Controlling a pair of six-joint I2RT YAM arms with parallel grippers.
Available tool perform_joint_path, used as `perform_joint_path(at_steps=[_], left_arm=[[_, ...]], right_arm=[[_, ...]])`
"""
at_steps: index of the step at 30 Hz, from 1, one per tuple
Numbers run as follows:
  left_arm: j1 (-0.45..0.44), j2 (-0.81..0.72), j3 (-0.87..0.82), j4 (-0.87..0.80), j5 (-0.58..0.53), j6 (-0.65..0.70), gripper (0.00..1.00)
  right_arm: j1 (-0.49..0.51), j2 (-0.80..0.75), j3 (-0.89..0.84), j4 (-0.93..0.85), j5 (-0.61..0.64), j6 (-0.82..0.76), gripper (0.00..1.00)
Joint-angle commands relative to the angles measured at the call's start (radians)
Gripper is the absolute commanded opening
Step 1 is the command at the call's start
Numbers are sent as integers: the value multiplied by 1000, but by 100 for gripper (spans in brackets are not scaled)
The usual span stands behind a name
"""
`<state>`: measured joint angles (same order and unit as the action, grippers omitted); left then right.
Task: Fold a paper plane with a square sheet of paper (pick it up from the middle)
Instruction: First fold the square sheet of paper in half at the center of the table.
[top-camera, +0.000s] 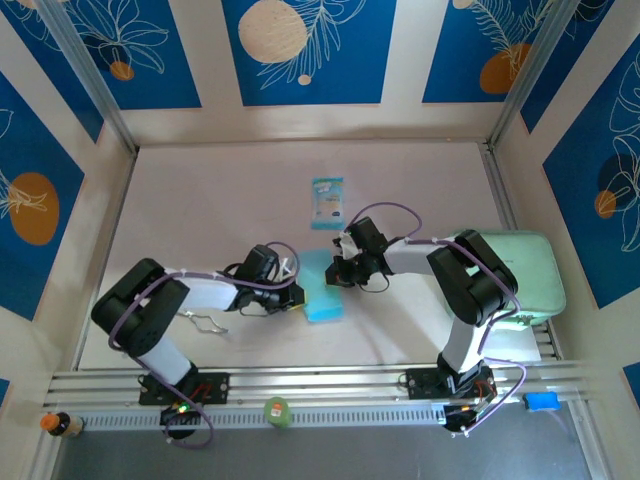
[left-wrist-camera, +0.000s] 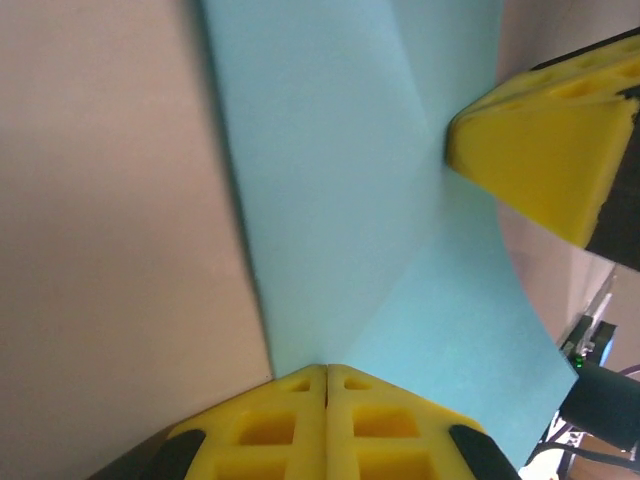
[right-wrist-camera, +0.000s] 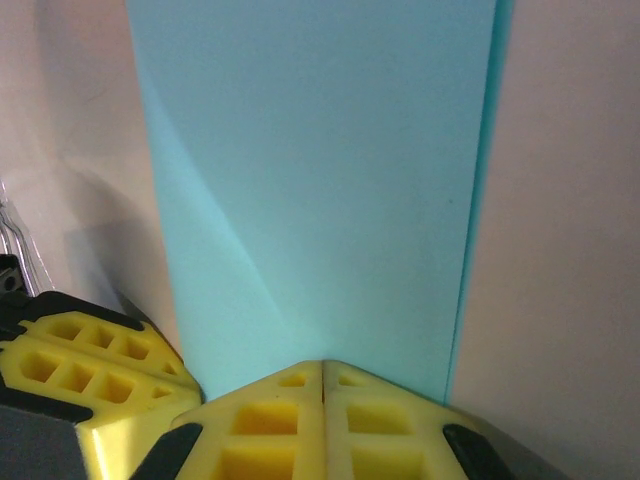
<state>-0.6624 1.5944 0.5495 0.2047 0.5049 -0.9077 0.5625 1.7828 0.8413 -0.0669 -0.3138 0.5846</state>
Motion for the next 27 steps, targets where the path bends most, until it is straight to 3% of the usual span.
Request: perform_joint_path(at_steps=[1, 10, 19, 27], left_arm=[[-9, -55, 38, -115, -21, 36, 4], [-39, -33, 46, 94, 62, -128, 4], [-66, 22, -33, 97, 47, -104, 3], [-69, -30, -96, -27, -9, -1, 3]], right_arm=[[-1, 13, -38, -81, 65, 6, 0], [-1, 18, -34, -84, 63, 3, 0], [-1, 18, -37, -82, 66, 4, 0], [-3, 21, -39, -82, 70, 8, 0]])
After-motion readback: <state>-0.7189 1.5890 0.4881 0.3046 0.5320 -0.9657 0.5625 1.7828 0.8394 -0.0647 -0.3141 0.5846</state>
